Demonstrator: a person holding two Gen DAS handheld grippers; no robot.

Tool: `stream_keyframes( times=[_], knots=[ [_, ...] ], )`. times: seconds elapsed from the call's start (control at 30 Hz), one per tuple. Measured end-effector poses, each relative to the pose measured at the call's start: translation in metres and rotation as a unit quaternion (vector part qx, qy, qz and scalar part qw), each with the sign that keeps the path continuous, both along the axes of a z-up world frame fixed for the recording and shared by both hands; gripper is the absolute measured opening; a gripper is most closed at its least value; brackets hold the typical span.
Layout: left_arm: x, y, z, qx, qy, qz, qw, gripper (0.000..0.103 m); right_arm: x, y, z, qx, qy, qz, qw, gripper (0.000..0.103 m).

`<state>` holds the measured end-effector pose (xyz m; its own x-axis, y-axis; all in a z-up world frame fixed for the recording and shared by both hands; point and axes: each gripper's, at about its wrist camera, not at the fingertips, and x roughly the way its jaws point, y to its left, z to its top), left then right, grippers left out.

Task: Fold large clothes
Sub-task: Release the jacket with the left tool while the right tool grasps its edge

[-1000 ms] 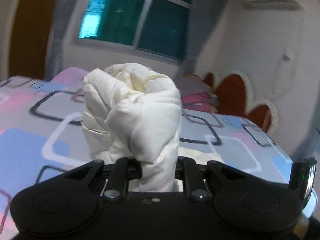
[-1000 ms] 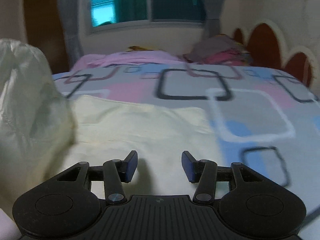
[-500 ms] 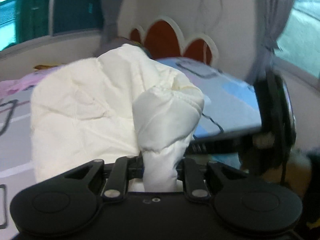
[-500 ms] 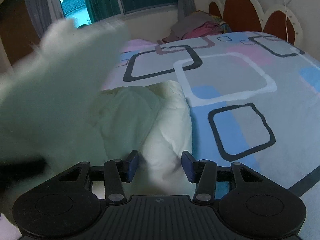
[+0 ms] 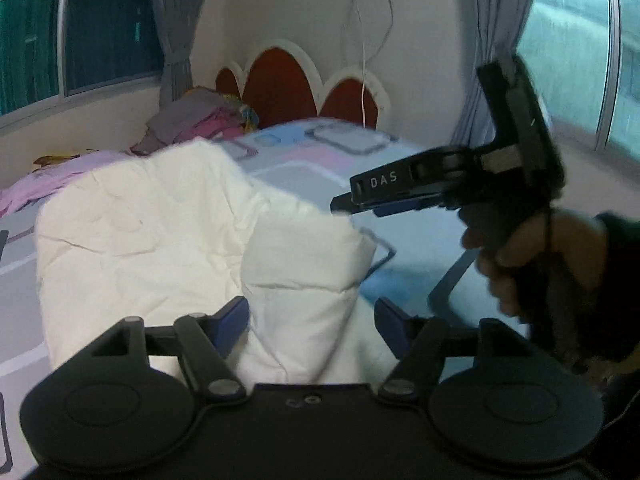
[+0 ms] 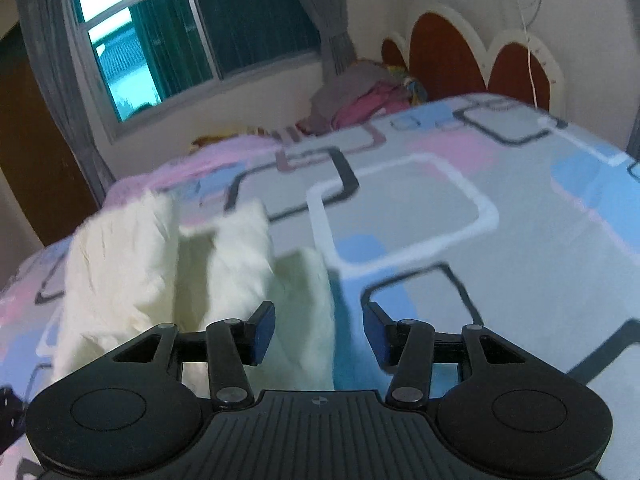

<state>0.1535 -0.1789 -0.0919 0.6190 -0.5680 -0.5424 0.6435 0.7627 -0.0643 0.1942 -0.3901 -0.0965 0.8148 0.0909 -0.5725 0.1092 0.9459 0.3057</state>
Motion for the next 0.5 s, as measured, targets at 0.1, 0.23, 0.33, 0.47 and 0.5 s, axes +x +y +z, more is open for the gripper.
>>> stream_keyframes(
  times=[0.1,0.23,0.33,0.47,0.5],
  knots=[
    [-0.007,0.023,0.016,-0.032,-0.004,0.025,0.9992,0.068,0.005,0.008,0.015,0.015,-0.007,0.018,1.0,0.049],
    [-0.008,0.07,0.031,-0.064,-0.021,0.106,0.9921,0.069,0.008,0.026,0.025,0.038,-0.01,0.037,0.999,0.049],
    [0.015,0.095,0.023,-0.05,-0.015,0.193,0.9798,0.069,0.01,0.04,0.028,0.057,-0.011,0.055,0.997,0.063],
    [0.056,0.108,-0.008,-0.025,0.011,0.244,0.9693,0.063,0.015,0.061,0.024,0.059,-0.009,0.08,0.995,0.078],
    [0.065,0.103,-0.015,-0.024,0.021,0.241,0.9699,0.058,0.017,0.066,0.021,0.057,-0.003,0.085,0.995,0.078]
  ],
)
